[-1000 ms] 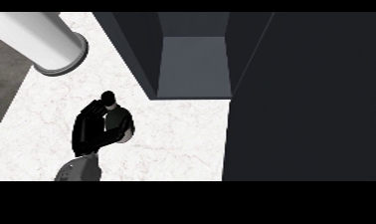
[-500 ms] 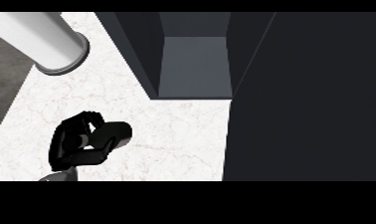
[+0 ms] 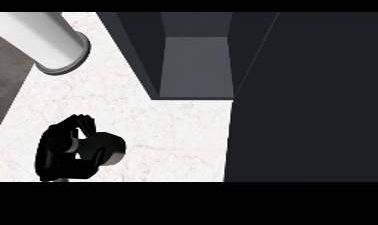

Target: Pick up the wine, place it into the cabinet and close the cabinet

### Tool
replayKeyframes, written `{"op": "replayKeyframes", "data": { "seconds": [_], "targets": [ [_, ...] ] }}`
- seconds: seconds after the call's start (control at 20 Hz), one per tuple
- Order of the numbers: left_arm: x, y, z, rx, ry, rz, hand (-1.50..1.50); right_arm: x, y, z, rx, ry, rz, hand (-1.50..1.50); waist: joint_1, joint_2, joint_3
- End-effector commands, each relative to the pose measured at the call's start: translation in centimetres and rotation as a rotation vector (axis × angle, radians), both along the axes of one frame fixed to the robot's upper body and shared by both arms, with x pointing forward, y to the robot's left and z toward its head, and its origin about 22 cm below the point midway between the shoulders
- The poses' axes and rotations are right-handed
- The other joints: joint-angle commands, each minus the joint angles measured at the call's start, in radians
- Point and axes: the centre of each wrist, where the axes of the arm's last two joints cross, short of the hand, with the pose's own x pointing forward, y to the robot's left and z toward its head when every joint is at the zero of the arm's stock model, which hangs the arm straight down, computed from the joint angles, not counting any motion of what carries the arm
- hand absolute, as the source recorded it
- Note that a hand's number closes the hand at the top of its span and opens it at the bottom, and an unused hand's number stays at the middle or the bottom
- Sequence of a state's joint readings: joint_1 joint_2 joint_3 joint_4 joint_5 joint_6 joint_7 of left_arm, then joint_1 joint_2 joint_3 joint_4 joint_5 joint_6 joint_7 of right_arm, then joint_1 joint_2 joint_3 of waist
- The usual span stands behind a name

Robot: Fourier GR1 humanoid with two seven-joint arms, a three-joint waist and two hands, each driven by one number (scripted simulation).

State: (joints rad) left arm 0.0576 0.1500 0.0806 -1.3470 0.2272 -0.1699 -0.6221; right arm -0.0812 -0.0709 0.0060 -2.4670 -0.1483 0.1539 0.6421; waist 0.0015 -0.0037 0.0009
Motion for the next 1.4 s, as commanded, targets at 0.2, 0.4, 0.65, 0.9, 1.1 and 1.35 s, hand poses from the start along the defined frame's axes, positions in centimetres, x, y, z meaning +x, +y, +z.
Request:
{"op": "replayKeyframes", "data": {
  "seconds": [0.2,0.4,0.65,0.9,1.1,1.35],
  "targets": [
    [0.1,-3.6,6.9,-0.039,-0.009,-0.119,1.50,-2.1,0.9,1.4,0.047,-0.025,0.064,-1.50,0.002,0.000,0.000],
    [0.3,-5.1,9.6,-0.014,0.002,-0.111,1.50,-2.6,-0.2,1.8,0.038,-0.017,0.062,-1.50,-0.003,0.001,0.000],
    [0.1,-9.5,11.3,-0.009,0.033,-0.162,1.50,-1.6,-1.1,0.7,0.054,-0.018,0.057,-1.50,-0.006,0.002,0.000],
    [2.3,-14.5,14.3,-0.019,-0.005,-0.225,1.50,-1.6,-0.1,0.2,0.049,-0.040,0.072,-1.50,-0.013,0.003,0.000],
    [2.6,-15.9,15.4,-0.061,0.037,-0.218,1.50,-3.7,0.5,0.3,0.079,-0.017,0.053,-1.50,-0.014,0.002,-0.001],
    [3.1,-20.1,16.7,-0.064,0.025,-0.220,1.50,-1.7,-0.2,0.8,0.065,-0.010,0.064,-1.50,-0.014,0.003,-0.001]
  ]
}}
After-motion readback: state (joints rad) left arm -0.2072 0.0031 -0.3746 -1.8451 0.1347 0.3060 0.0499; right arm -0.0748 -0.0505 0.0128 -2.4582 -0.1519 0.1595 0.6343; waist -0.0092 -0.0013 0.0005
